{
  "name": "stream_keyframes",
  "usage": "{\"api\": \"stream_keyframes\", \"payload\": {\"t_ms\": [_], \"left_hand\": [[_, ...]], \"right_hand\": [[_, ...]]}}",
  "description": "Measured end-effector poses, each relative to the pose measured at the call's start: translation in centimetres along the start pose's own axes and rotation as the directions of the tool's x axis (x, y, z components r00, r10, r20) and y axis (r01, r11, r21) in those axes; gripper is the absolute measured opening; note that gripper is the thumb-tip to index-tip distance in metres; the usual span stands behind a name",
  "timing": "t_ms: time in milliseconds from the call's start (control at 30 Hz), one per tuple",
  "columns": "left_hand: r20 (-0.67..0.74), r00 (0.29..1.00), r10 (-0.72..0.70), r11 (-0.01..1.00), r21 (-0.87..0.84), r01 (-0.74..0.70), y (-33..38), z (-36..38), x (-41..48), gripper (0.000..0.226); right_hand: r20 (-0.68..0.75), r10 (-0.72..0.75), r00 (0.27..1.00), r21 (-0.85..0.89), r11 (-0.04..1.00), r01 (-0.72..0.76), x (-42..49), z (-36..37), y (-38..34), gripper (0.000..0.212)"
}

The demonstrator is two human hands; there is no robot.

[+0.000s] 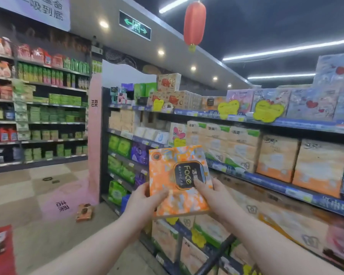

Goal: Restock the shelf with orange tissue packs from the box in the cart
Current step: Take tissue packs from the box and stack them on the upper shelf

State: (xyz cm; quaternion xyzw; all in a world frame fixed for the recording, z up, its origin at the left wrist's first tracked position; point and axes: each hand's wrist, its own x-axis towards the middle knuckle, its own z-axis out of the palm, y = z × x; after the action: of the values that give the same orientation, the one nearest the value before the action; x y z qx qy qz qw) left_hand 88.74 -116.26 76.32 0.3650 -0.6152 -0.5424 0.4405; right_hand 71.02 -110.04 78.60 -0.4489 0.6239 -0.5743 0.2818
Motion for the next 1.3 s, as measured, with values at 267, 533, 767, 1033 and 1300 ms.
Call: {"api": "stream_keyframes", "payload": {"t_ms": [267,533,767,1033,1300], "left_hand": [[-0.022,0.999,0.032,0.999,0.011,-0.032,0.6,-4.6,9.2,0.029],[-0.030,0.992,0.123,0.991,0.053,-0.121,2.7,-7.9,23.7,0.020],[-0.005,0.986,0.167,0.986,0.020,-0.167,3.9,-8.2,34.5,0.025],[0.172,0.954,0.245,0.968,-0.099,-0.231,4.5,-5.4,46.5,0.023],[0.303,0.905,0.300,0.954,-0.095,-0.285,6.0,-4.0,58.9,0.038]], "right_hand": [[0.085,-0.090,0.992,-0.044,0.995,0.094,10.1,5.2,-2.3,0.024],[0.072,-0.148,0.986,-0.004,0.989,0.149,24.4,9.7,-4.3,0.029],[0.042,-0.202,0.978,-0.011,0.979,0.203,33.5,10.5,-6.0,0.030],[-0.068,-0.243,0.968,-0.178,0.957,0.228,40.3,8.3,-8.4,0.028],[-0.219,-0.346,0.912,-0.310,0.911,0.271,48.8,9.0,-11.6,0.061]]}}
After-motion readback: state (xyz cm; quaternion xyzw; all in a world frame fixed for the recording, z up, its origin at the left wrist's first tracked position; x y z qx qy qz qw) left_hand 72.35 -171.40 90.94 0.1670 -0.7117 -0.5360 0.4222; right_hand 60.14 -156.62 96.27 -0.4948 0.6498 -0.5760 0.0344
